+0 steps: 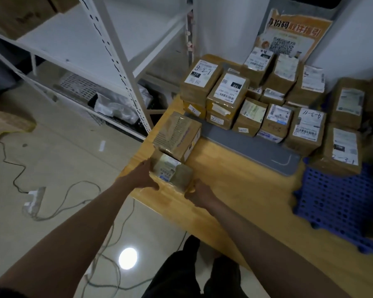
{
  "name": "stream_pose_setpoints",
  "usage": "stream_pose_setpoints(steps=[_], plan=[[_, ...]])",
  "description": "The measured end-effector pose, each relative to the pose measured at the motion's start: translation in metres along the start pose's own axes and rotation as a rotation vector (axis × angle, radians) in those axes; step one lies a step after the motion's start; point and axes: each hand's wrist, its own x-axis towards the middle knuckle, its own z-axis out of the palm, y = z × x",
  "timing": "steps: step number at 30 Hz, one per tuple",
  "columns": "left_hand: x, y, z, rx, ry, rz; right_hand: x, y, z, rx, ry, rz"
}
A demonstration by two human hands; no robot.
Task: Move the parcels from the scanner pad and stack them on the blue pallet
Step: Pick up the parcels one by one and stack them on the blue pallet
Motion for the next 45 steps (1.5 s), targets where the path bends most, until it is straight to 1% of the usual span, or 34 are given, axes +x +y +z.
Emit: stream_pose_setpoints(steps=[2,4,7,9,13,15,17,21,26,29,32,35,38,45], plan=[[0.003,-0.003,0.002,-0.002,-0.02,-0.02,0.001,-0.002,0.006,0.078,0.023,-0.006],[0.002,-0.004,0.002,0.024,-0.05,-0.058,0.0,-0.001,0.007,0.105,0.051,-0.002],[0.001,-0.002,0.001,0.132,-0.118,-0.056,-0.008,0.003,0.001,0.135,0.081,0.003],[0.0,0.007,0.001,0.163,-0.195,-0.036,-0.017,0.011,-0.007,0.147,0.103,0.02],[-0.002,0.037,0.008,0.182,-0.441,0.011,-0.037,0.041,-0.03,0.074,0.189,0.075],[-0.001,0.059,0.013,0.228,-0.509,0.061,-0.051,0.06,-0.044,0.055,0.237,0.102],[0.0,0.088,0.02,0.285,-0.543,0.119,-0.068,0.08,-0.058,0.047,0.296,0.126],[0.001,0.152,0.037,0.366,-0.508,0.245,-0.099,0.121,-0.082,0.117,0.429,0.196],[-0.006,0.227,0.058,0.434,-0.488,0.419,-0.133,0.169,-0.102,0.25,0.536,0.256],[-0.012,0.263,0.073,0.447,-0.443,0.513,-0.147,0.192,-0.116,0.31,0.593,0.26],[-0.015,0.29,0.088,0.427,-0.413,0.563,-0.156,0.212,-0.132,0.356,0.642,0.265],[-0.014,0.311,0.102,0.393,-0.371,0.593,-0.161,0.231,-0.148,0.385,0.648,0.285],[-0.012,0.331,0.116,0.327,-0.37,0.605,-0.165,0.25,-0.166,0.384,0.63,0.287],[-0.009,0.377,0.146,0.234,-0.262,0.603,-0.168,0.293,-0.216,0.382,0.578,0.214]])
